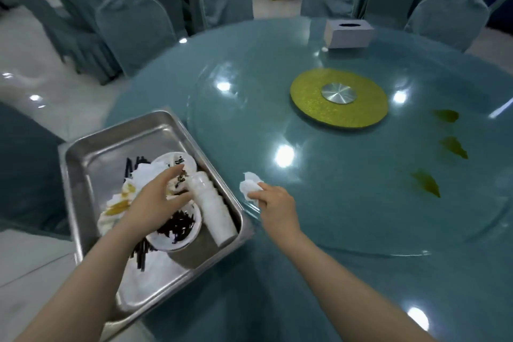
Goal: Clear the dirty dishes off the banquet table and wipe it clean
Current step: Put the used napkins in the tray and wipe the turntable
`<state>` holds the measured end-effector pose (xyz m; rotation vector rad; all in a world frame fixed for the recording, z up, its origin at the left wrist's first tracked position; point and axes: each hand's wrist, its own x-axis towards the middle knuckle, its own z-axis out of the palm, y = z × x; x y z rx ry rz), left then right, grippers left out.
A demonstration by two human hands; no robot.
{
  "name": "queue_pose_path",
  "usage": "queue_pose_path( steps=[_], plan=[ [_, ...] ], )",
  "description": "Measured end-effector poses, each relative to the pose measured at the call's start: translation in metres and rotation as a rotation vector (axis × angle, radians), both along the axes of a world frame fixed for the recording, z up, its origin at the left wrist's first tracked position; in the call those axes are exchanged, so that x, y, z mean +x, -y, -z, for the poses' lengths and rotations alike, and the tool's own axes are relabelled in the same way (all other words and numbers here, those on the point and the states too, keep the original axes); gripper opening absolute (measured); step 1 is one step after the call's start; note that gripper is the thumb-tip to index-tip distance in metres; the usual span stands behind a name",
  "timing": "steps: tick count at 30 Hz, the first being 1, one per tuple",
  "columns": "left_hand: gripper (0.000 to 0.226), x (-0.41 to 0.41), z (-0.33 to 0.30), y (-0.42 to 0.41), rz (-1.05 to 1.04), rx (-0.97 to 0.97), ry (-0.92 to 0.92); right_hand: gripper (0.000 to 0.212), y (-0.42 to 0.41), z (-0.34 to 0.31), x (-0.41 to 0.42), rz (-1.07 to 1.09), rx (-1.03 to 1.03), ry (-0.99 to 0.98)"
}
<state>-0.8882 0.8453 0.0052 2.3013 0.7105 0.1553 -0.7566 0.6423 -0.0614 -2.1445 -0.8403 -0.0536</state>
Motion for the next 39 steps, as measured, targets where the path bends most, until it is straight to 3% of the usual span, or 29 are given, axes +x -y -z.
queue_pose_path(
  steps=[8, 11, 14, 24, 35, 39],
  plan=[
    [0.060, -0.079, 0.012, -0.053, -0.177, -0.093, -0.032, 0.029, -0.100, -0.009, -0.059, -0.357, -0.089, -0.265],
    [0.059, -0.093, 0.020, -0.062, -0.220, -0.118, -0.014, 0.040, -0.120, -0.006, -0.069, -0.492, -0.189, -0.407],
    [0.056, -0.102, 0.026, -0.068, -0.247, -0.136, 0.014, 0.051, -0.128, -0.001, -0.071, -0.514, -0.261, -0.415],
    [0.042, -0.072, 0.030, -0.051, -0.202, -0.147, 0.120, 0.050, -0.078, -0.011, -0.033, -0.262, -0.185, -0.261],
    [0.035, 0.026, 0.029, 0.042, 0.009, -0.097, 0.164, 0.049, 0.107, 0.016, 0.030, 0.224, -0.118, -0.278],
    [0.035, 0.060, 0.036, 0.082, 0.081, -0.104, 0.113, 0.053, 0.185, 0.031, 0.058, 0.359, -0.241, -0.245]
  ],
)
